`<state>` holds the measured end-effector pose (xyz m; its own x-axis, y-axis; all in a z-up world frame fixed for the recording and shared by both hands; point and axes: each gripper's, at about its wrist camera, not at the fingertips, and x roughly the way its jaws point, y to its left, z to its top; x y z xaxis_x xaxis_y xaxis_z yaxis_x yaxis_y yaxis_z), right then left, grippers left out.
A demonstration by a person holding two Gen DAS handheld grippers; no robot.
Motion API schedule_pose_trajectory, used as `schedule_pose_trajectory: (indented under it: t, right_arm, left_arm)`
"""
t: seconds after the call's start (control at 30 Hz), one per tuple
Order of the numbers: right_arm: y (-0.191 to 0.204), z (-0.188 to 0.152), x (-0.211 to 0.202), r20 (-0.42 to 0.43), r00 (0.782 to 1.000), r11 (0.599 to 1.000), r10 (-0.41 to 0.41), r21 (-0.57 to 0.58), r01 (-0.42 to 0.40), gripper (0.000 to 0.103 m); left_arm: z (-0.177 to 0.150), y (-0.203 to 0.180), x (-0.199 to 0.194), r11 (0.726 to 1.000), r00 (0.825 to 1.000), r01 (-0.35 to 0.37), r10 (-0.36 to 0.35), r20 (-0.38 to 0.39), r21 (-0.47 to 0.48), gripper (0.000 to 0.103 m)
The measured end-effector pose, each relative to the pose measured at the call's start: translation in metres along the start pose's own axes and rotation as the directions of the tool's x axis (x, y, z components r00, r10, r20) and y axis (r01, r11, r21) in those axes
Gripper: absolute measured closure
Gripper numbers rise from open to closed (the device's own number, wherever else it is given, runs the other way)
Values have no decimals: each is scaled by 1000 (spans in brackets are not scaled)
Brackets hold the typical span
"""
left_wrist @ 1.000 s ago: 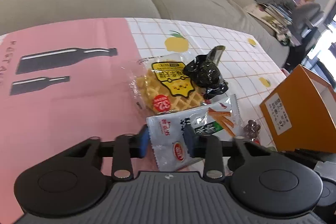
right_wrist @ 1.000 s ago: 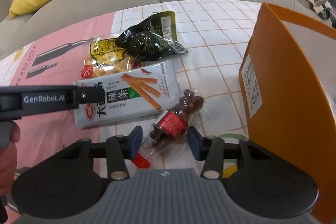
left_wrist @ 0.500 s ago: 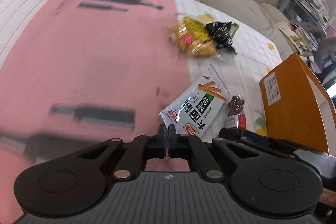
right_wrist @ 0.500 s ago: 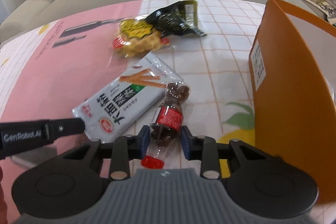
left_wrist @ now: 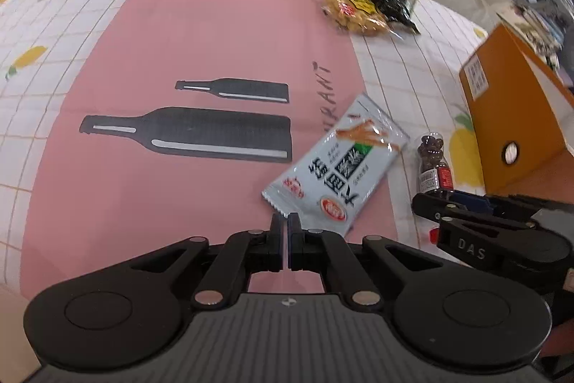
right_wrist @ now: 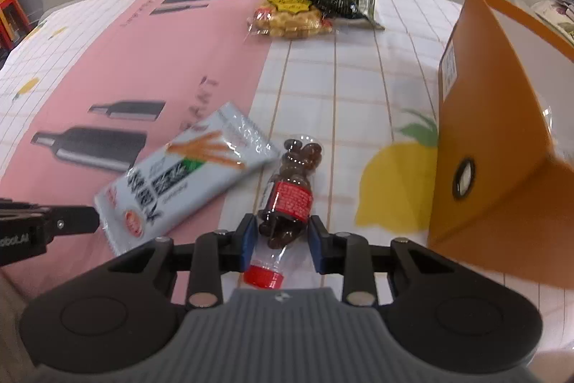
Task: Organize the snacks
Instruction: 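Grasp the white spicy-strip packet with the left tool while the right tool grasps the cola candy bottle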
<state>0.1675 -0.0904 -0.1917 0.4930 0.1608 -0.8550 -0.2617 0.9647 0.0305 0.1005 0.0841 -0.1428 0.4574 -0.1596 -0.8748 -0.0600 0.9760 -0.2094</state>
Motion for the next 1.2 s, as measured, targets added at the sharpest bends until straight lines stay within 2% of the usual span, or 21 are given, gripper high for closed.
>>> schedule_pose_trajectory:
  t: [0.1,0.17,0.2,0.27,0.4,0.43,0.6,0.77,0.9,1.03,1.13,1.2]
  right_arm:
    - [-1,-9,-6,-11,1000,1000,6,2,-6,73]
    - [-4,-12,-9,-6,1000,1000,7,4,-7,73]
    - [-5,-14,-10,-1,1000,1000,11,7,-11,72]
    - [-9,-14,-11,4,1000,1000,13,26,-13,65]
    - [-14,-14,-15,41,999,998,24,64,-27,54]
    - [-15,-14,-17,53,998,998,20,65,-24,48]
    - [-15,-13,-18,91,996,998,-1,58,-5,45]
    - [-13,-13,-13,97,995,999,-29,39,26,43]
    - [-18,-12,-12,100,995,998,-21,57,15,49]
    - [-29,-14,-9,60,998,993,-34,118,27,50]
    - [-33,-13,-8,55,998,990,-32,139,24,51]
    - [-31,-13,-7,59,998,990,-29,138,20,50]
  left_arm:
    - [-6,-12,-9,992,997,-42,33,69,123,92]
    - [-6,-19,-16,983,993,-49,30,113,175,73]
    - [-4,-21,-18,981,992,-44,20,127,189,69]
    - [0,-26,-20,976,990,-29,-2,141,217,46]
    - [6,-39,-20,949,986,-28,-26,167,315,22]
    - [8,-41,-19,942,985,-22,-37,169,336,19]
    - [16,-45,-7,907,986,6,-75,148,421,16]
    - [21,-53,12,843,989,-8,-74,132,537,17]
    - [26,-51,24,834,989,61,-123,77,548,16]
    - [23,-55,34,800,991,49,-112,70,598,16]
    - [22,-58,45,798,994,47,-94,47,600,15]
    - [22,-57,48,814,992,61,-113,54,577,13]
